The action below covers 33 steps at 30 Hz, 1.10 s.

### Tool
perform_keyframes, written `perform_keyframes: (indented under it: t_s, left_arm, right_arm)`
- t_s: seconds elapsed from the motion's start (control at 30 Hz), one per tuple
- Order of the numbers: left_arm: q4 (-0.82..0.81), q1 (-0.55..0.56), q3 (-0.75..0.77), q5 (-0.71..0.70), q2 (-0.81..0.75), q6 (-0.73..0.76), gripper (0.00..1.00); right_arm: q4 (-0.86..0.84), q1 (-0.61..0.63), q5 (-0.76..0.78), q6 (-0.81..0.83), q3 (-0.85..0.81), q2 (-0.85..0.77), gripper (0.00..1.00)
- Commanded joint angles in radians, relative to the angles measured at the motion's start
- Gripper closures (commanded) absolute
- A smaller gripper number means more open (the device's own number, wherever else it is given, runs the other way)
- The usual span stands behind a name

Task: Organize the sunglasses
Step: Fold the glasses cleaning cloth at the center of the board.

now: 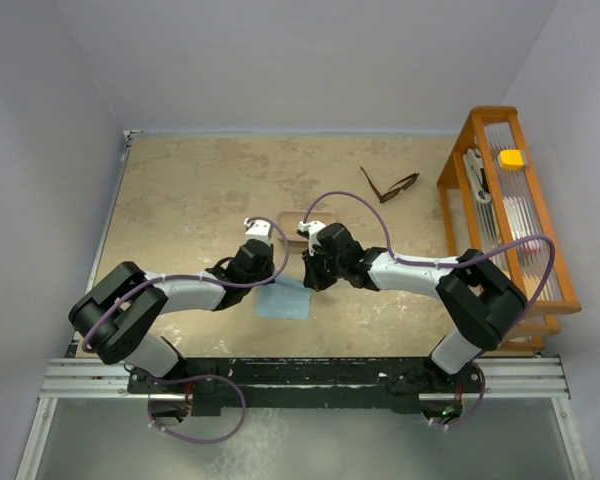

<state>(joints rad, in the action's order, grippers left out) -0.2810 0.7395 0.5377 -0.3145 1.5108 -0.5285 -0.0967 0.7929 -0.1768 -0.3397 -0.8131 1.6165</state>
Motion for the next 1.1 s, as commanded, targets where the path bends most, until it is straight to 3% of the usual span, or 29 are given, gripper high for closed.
perform_keyframes:
  t_s: [0.0,0.43,1.07]
  left_arm:
    - [0.036,-0.006,0.01,0.013,0.02,0.01,0.8]
    - [0.039,-0.007,0.013,0.015,0.04,0.005,1.0]
    - [0.068,0.008,-0.007,-0.059,-0.091,-0.02,1.0]
  right_arm:
    - [-0.008,0.005,-0.015,0.001,-0.012,0.0,1.0]
    - [-0.001,0.004,-0.009,0.002,-0.014,-0.003,1.0]
    - [-0.003,0.004,0.029,0.041,-0.048,-0.007,1.0]
